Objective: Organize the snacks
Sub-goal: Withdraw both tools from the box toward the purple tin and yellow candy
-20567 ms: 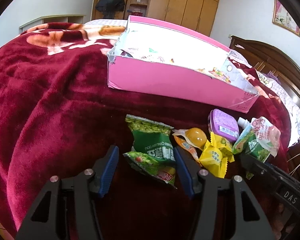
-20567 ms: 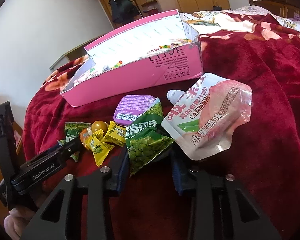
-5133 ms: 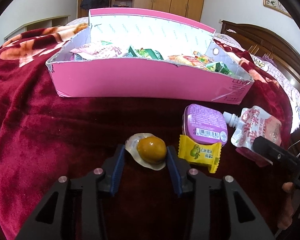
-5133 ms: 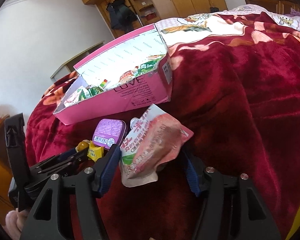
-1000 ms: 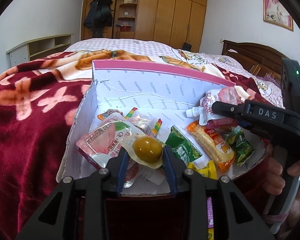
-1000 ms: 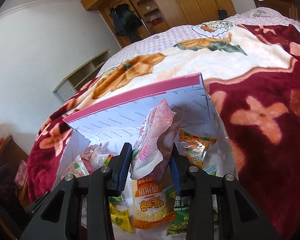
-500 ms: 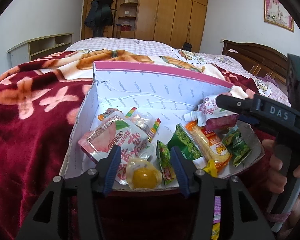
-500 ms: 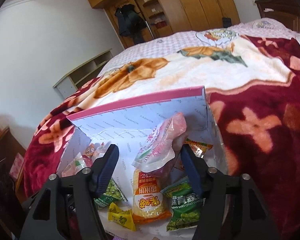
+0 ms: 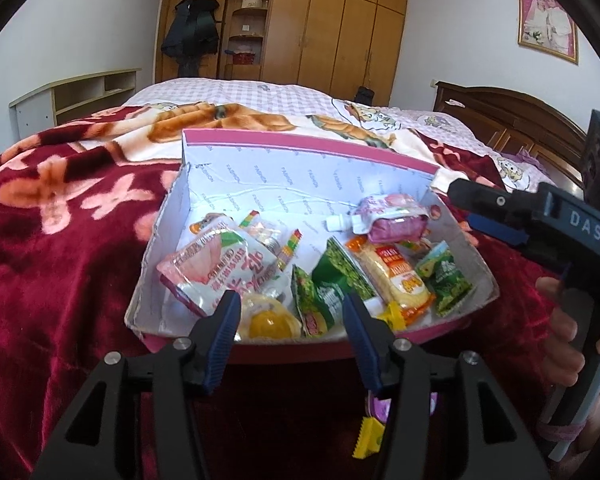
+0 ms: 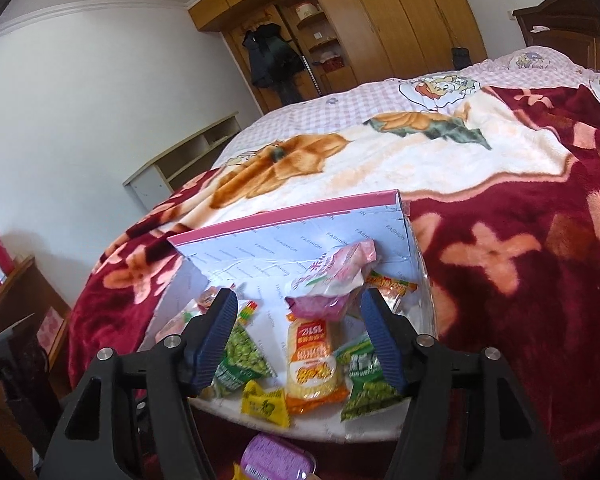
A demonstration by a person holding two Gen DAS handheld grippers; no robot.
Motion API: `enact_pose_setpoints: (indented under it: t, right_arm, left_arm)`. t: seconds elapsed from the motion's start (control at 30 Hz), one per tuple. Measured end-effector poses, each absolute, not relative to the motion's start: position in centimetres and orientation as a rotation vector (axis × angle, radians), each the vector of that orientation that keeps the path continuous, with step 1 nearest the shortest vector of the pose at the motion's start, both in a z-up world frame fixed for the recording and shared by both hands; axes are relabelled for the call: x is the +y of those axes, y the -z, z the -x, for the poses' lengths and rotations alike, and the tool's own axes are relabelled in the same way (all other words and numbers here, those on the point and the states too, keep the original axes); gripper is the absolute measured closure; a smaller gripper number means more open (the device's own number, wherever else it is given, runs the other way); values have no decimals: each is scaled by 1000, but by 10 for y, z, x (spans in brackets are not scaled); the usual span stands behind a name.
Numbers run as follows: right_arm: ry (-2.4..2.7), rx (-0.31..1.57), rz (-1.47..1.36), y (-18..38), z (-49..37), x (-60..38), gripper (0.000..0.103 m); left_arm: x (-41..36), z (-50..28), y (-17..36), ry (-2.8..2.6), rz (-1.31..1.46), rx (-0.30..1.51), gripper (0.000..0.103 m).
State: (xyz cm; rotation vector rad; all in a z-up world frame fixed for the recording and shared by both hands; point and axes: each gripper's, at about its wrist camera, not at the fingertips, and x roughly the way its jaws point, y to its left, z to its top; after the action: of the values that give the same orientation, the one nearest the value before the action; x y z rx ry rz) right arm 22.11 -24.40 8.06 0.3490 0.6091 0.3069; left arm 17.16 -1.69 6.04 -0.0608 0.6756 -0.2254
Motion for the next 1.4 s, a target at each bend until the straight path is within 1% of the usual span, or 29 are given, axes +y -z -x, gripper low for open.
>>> enact_pose_setpoints:
  t: [0.63,1.13,1.4]
  right_arm:
    - [-316,644,-355,-67,-152,-240,37]
    - [-238,691,-300,-47,-108,-239,37]
    - [-204,700,-310,-39,-98,-248,37]
  left_arm:
    - [-17,-131,-63,251,69,675,47]
    - [-29,-110,-42,268,44,729,47]
    - [-47,-107,-26,321,29,790,47]
